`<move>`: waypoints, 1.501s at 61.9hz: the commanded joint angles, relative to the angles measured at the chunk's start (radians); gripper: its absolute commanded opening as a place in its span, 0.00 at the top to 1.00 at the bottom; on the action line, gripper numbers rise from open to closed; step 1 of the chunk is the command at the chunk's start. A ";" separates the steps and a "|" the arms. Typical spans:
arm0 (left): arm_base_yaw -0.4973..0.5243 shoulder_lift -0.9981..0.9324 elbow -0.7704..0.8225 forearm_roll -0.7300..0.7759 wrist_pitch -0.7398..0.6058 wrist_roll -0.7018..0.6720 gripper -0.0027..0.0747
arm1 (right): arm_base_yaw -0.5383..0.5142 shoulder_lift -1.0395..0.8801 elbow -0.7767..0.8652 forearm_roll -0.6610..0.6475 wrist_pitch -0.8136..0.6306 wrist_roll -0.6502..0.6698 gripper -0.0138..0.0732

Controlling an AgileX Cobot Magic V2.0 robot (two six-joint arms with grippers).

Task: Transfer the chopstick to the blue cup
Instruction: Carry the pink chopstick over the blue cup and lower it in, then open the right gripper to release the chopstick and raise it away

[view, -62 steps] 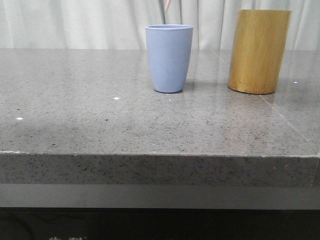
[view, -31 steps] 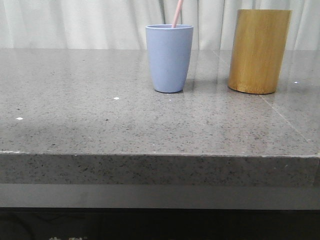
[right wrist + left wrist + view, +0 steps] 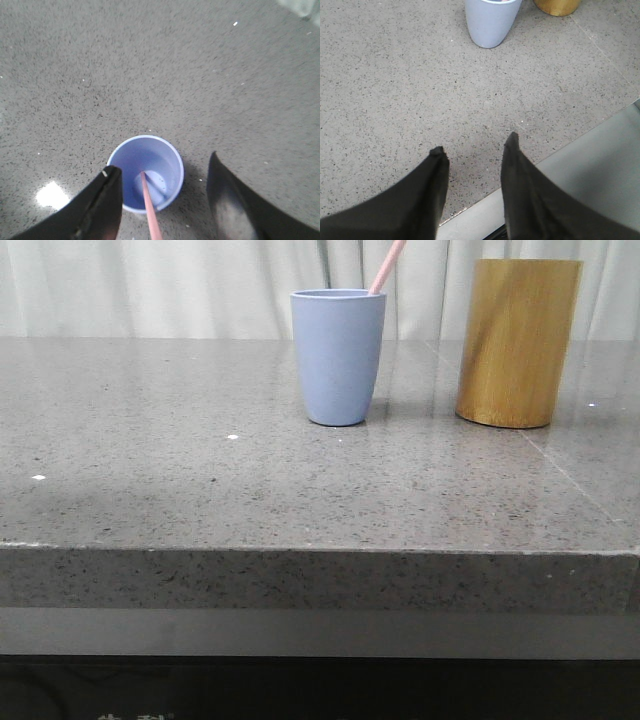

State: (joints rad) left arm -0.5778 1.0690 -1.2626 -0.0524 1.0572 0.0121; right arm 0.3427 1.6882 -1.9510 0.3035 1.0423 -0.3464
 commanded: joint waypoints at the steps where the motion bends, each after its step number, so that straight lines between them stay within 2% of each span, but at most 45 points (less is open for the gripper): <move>1: -0.004 -0.017 -0.022 -0.008 -0.055 -0.006 0.63 | -0.001 -0.122 -0.039 -0.042 -0.011 0.061 0.36; 8: -0.004 -0.017 -0.022 -0.008 -0.055 -0.006 0.63 | -0.001 -0.213 -0.022 -0.152 0.055 0.193 0.36; 14: -0.004 -0.017 -0.022 -0.008 -0.055 -0.006 0.63 | -0.001 -0.304 0.059 -0.197 0.058 0.272 0.36; 32: -0.004 -0.017 -0.022 -0.008 -0.055 -0.006 0.63 | -0.001 -0.639 0.509 -0.199 -0.116 0.284 0.36; 43: -0.004 -0.017 -0.022 -0.008 -0.055 -0.006 0.63 | -0.001 -0.804 0.749 -0.199 -0.166 0.284 0.36; 54: -0.004 -0.017 -0.022 -0.008 -0.060 -0.006 0.63 | -0.001 -0.922 0.895 -0.200 -0.195 0.284 0.36; 68: -0.004 -0.017 -0.022 -0.008 -0.078 -0.006 0.63 | -0.001 -0.980 0.971 -0.200 -0.244 0.284 0.37; 71: -0.004 -0.017 -0.022 -0.008 -0.079 -0.006 0.63 | -0.001 -0.980 0.972 -0.200 -0.245 0.284 0.40; 75: -0.004 -0.017 -0.022 -0.008 -0.079 -0.006 0.65 | -0.001 -0.980 0.972 -0.200 -0.247 0.284 0.50; 86: -0.004 -0.017 -0.022 -0.008 -0.076 -0.006 0.88 | -0.001 -0.980 0.972 -0.200 -0.247 0.284 0.82; 90: -0.004 -0.017 -0.022 -0.008 -0.078 -0.006 0.98 | -0.001 -0.980 0.972 -0.200 -0.247 0.284 0.90; 93: -0.004 -0.017 -0.022 -0.008 -0.078 -0.006 0.99 | -0.001 -0.978 0.972 -0.200 -0.247 0.284 0.92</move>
State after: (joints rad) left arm -0.5778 1.0690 -1.2626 -0.0524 1.0388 0.0121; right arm 0.3427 0.7131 -0.9522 0.1089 0.8712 -0.0636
